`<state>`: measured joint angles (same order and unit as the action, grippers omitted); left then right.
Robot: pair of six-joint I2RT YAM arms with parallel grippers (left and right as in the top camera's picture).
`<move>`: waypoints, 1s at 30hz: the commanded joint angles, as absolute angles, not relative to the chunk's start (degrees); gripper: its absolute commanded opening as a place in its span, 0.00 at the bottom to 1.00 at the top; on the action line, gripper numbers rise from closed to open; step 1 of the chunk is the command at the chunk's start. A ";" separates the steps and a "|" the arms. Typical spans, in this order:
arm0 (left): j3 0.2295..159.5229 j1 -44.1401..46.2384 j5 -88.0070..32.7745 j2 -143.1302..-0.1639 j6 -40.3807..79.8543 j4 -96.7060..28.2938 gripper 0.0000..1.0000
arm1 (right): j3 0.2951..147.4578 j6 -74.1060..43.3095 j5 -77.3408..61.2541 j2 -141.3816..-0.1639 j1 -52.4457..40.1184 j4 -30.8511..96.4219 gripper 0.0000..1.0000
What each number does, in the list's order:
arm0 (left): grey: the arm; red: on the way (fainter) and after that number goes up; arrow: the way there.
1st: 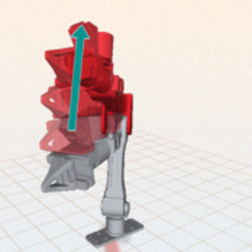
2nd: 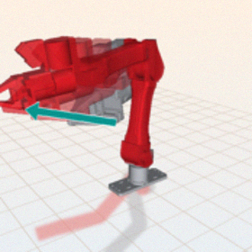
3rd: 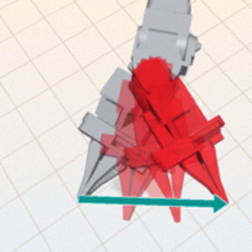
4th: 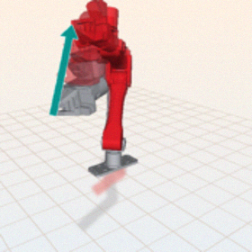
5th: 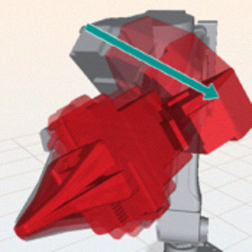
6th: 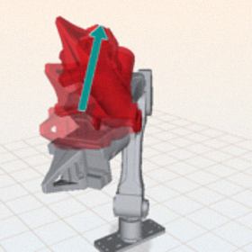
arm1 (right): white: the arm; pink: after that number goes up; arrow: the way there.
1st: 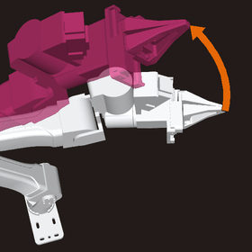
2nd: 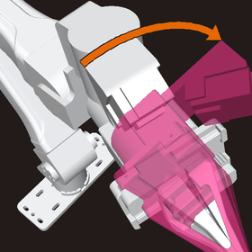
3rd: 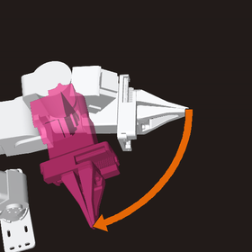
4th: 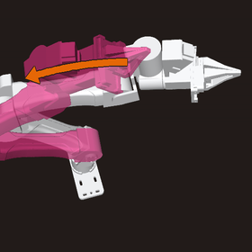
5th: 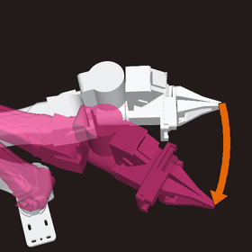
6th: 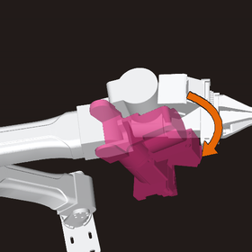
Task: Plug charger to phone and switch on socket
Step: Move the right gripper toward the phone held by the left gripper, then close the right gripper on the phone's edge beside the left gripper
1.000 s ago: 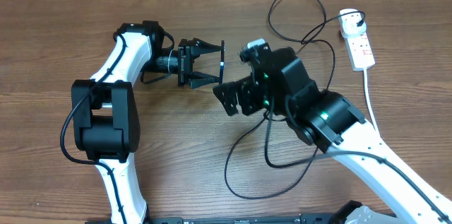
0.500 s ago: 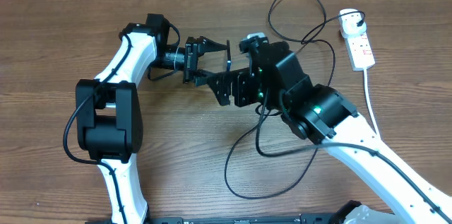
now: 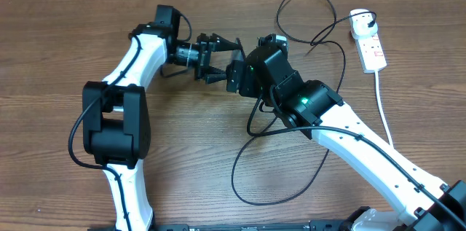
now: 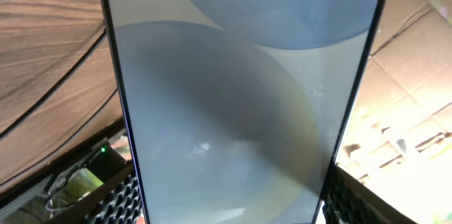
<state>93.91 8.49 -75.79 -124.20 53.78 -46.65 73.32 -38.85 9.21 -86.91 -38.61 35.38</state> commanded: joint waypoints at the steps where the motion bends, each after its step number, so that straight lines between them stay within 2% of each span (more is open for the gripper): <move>1: 95.09 10.87 -76.29 -124.70 60.97 -43.99 0.61 | 74.61 -39.44 7.88 -87.74 -38.63 33.19 1.00; 4: 95.09 11.81 -76.47 -124.70 63.37 -41.87 0.60 | 74.59 -39.44 8.14 -88.97 -38.61 33.87 1.00; 7: 95.09 11.97 -76.53 -124.70 64.60 -41.52 0.60 | 74.48 -39.46 10.28 -90.08 -38.54 34.63 0.88; 11: 95.09 11.90 -76.51 -124.70 66.13 -41.52 0.60 | 74.41 -39.44 12.38 -90.11 -38.54 34.92 0.88; 14: 95.09 11.90 -77.12 -124.70 66.89 -41.52 0.60 | 74.26 -39.44 16.93 -90.13 -38.54 36.12 0.83; 18: 95.09 11.92 -77.38 -124.70 66.87 -41.50 0.61 | 74.26 -39.44 17.32 -90.13 -38.52 36.07 0.71; 21: 95.09 11.92 -77.36 -124.70 66.87 -41.52 0.61 | 74.26 -39.44 16.23 -90.15 -38.52 36.12 0.68; 24: 95.09 12.08 -76.69 -124.70 66.76 -41.50 0.61 | 74.26 -39.46 16.19 -90.15 -38.52 36.14 0.57; 30: 95.09 12.40 -74.83 -124.70 66.89 -41.47 0.61 | 74.26 -39.46 15.88 -90.15 -38.57 36.27 0.56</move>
